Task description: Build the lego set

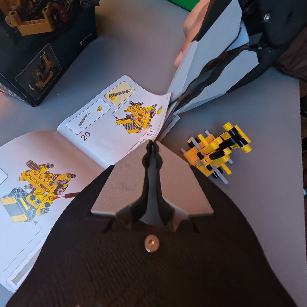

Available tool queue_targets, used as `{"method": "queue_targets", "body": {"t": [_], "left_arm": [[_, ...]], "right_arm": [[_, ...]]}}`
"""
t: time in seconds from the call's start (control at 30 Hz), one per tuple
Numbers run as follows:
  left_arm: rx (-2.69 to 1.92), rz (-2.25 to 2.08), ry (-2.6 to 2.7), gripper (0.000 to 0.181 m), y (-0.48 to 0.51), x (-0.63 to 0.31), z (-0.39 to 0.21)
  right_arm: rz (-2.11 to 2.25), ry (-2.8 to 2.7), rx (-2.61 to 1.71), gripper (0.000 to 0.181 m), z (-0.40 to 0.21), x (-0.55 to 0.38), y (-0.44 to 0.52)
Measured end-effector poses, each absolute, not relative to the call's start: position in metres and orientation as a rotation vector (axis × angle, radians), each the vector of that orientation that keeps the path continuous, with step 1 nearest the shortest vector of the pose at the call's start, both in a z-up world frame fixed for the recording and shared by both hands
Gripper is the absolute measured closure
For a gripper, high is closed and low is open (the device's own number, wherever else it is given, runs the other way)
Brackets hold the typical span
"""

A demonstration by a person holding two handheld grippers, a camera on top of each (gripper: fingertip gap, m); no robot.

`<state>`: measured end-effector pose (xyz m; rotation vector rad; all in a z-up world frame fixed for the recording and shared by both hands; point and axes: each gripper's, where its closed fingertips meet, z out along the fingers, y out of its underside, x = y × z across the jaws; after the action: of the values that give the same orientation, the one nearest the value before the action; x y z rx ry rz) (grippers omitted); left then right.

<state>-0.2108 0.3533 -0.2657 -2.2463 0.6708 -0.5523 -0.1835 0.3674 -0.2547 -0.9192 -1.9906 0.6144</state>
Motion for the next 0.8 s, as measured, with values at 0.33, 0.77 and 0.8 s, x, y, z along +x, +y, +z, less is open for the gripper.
{"method": "queue_targets", "body": {"t": [0.33, 0.77, 0.8], "left_arm": [[-2.173, -0.54, 0.68, 0.158, 0.359, -0.191, -0.248], [-2.186, -0.48, 0.615, 0.181, 0.369, -0.195, -0.249], [-2.186, -0.476, 0.607, 0.181, 0.37, -0.197, -0.248]], "right_arm": [[0.594, -1.983, -0.87, 0.181, -0.253, -0.186, 0.364], [0.58, -2.0, -0.814, 0.181, -0.255, -0.185, 0.36], [0.574, -2.001, -0.814, 0.181, -0.256, -0.185, 0.361]]}}
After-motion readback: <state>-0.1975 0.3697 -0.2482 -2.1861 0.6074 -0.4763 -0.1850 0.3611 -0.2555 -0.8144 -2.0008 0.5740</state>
